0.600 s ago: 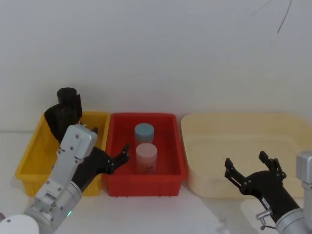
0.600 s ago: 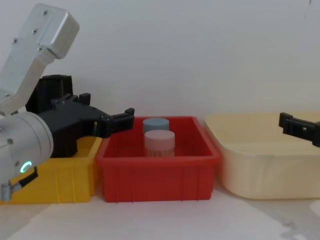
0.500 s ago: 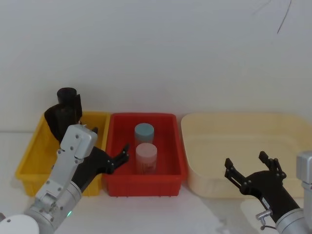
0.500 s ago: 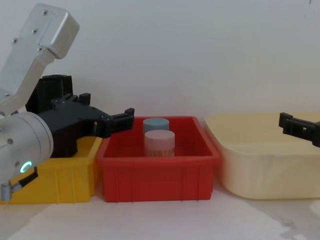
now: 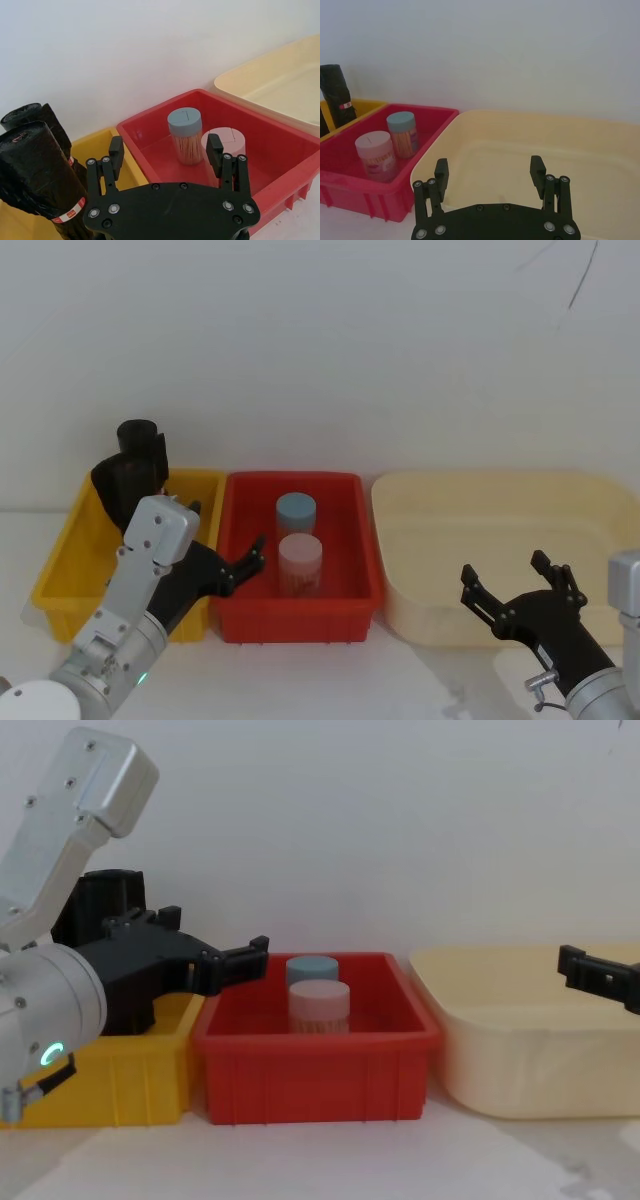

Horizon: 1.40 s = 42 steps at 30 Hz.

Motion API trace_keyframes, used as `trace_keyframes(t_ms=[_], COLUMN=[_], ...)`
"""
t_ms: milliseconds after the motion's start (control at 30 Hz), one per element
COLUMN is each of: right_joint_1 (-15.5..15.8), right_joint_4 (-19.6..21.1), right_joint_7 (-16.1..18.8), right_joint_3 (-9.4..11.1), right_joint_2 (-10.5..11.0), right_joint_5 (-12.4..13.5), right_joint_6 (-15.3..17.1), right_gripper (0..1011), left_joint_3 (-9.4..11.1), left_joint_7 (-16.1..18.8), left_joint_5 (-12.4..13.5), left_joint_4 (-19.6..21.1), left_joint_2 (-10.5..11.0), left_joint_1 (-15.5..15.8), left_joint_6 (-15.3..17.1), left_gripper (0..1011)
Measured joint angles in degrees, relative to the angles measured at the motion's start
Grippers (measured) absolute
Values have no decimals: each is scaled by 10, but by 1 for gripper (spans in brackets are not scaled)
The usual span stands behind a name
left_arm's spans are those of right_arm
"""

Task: Pick up the garbage bag with the one hand and transfer it to the other hand.

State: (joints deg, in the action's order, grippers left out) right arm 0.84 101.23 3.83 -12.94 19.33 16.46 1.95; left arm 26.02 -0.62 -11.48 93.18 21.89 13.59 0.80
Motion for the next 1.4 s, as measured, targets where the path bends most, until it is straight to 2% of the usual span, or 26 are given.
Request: trace_keyframes(t_ms=[633,800,933,1100,1267,1400], right_joint_1=[0,-8,-26,-56,-98,-132], right_joint_4=[0,-6,-22,-47,-78,-98], right_joint_7=[0,10,32,65,101,125], right_joint_3=[1,6,13,16,15,8], right_joint_2=[0,1,1,1,-3,-9], right_joint_5=[0,8,26,52,78,96], right_joint_6=[0,1,2,5,14,25], right_gripper=[1004,1004,1004,1004,1004,1004], left_joint_3=[0,7,18,33,35,26], left_joint_7=[0,-6,-15,-27,-31,-38], left_joint_5=[0,4,8,16,19,19], left_joint_4=[0,-6,-11,-10,0,21], left_joint_2=[-1,-9,-21,-42,-48,-46], left_joint_1=[1,13,33,71,90,108], left_joint_6=[0,5,17,55,84,123], left_gripper=[1001,1002,1001,1001,1001,1001])
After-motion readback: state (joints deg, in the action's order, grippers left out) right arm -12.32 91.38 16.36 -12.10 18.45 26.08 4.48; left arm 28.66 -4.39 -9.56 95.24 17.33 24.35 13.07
